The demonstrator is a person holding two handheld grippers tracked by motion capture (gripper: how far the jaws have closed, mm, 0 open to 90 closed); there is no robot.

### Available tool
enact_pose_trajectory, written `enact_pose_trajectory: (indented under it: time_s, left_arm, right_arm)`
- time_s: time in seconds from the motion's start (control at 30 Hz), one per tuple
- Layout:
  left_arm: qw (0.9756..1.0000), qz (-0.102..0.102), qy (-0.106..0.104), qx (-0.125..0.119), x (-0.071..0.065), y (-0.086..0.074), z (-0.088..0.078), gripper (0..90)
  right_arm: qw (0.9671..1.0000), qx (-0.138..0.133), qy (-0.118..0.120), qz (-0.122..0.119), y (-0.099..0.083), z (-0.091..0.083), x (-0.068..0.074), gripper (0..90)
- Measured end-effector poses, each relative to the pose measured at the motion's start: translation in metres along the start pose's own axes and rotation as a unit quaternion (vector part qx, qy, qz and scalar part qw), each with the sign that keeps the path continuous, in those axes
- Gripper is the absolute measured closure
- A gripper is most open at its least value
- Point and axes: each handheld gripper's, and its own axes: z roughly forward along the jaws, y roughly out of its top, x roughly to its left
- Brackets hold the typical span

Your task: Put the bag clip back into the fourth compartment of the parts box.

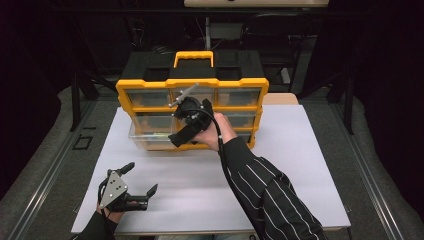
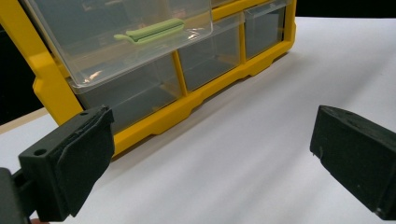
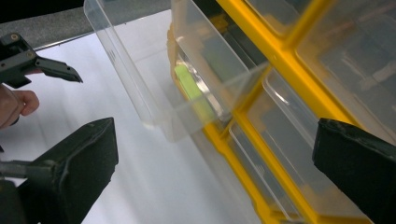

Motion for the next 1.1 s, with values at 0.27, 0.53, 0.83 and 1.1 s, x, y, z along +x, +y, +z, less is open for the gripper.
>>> enact_pose_trajectory:
  time_s: [0.27,0.53,0.83,1.1]
  left_arm:
    - [1.0,0.0,-0.001,0.001,0.0,0.0,0.001,0.2]
    - [1.0,0.0,-0.001,0.001,0.0,0.0,0.001,0.2]
    - [1.0,-0.001,-0.002,0.0,0.0,0.0,0.002,0.2]
    - [1.0,0.001,-0.001,0.002,-0.001,0.0,0.002,0.2]
  right_arm:
    - [0.9998,-0.007,-0.011,0.013,-0.027,-0.01,-0.008,0.0]
    - [0.9994,-0.014,-0.024,0.022,-0.052,-0.019,-0.012,0.0]
    - [0.9988,-0.02,-0.036,0.026,-0.081,-0.028,-0.013,0.0]
    - [0.9979,-0.026,-0.049,0.034,-0.113,-0.036,-0.013,0.0]
